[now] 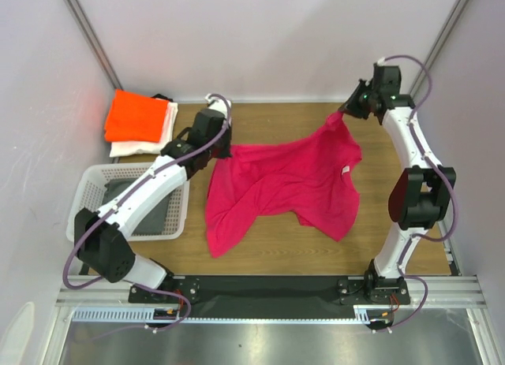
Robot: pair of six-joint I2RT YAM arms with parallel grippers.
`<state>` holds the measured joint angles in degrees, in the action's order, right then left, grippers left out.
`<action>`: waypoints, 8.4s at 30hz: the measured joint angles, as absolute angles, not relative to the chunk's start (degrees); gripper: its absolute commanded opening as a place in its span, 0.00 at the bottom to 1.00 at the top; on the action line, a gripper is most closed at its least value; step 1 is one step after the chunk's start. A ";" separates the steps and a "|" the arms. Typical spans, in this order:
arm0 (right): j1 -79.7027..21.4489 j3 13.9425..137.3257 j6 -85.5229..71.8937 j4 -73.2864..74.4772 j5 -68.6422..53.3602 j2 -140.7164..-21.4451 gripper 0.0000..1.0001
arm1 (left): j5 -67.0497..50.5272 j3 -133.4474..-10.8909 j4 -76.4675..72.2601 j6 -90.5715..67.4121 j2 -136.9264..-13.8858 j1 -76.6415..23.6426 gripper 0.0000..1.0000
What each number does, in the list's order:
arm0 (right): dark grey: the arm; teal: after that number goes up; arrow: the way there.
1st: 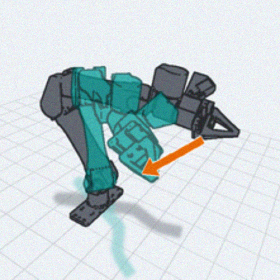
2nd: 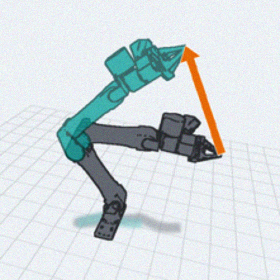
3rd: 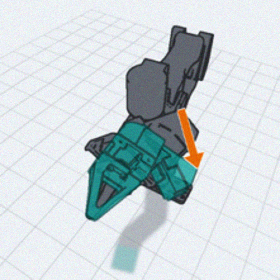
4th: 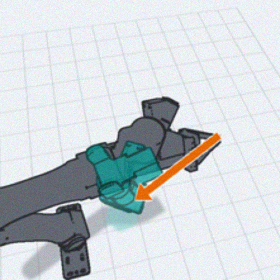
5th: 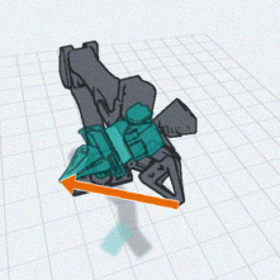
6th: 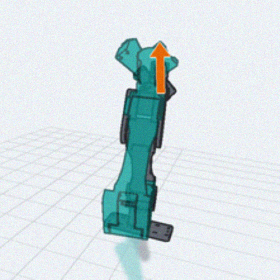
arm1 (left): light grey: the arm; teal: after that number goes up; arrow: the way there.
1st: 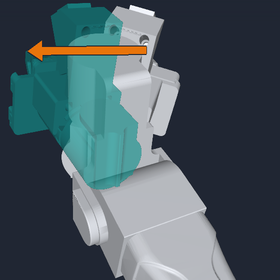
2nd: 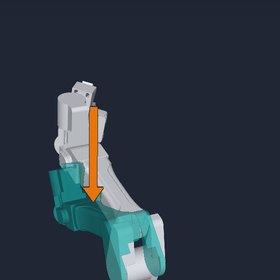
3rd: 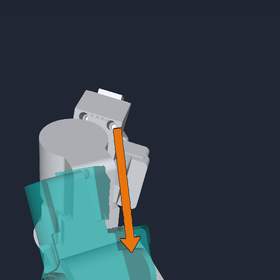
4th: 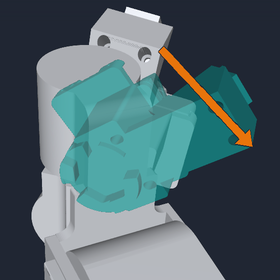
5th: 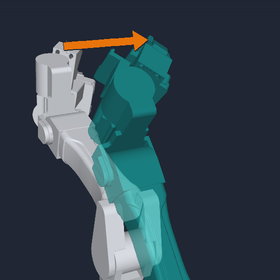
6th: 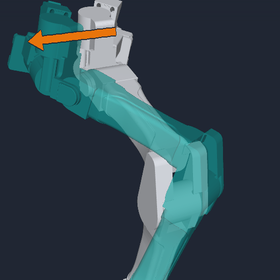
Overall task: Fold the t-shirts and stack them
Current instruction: Flatten the tshirt out
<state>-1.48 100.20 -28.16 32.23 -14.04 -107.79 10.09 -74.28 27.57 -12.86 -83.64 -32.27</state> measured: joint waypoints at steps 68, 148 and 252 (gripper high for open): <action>-15.66 78.11 -23.31 38.54 -10.39 -98.85 0.67 | 15.77 -51.22 22.79 -18.98 -70.61 -24.51 0.00; -16.64 84.05 -31.66 41.54 4.82 -94.89 0.00 | 15.90 -47.31 21.65 -16.45 -66.72 -24.49 0.00; 4.84 97.19 -14.68 14.33 -12.36 -112.14 0.00 | 15.68 -84.90 0.47 -9.54 -109.43 -16.69 0.00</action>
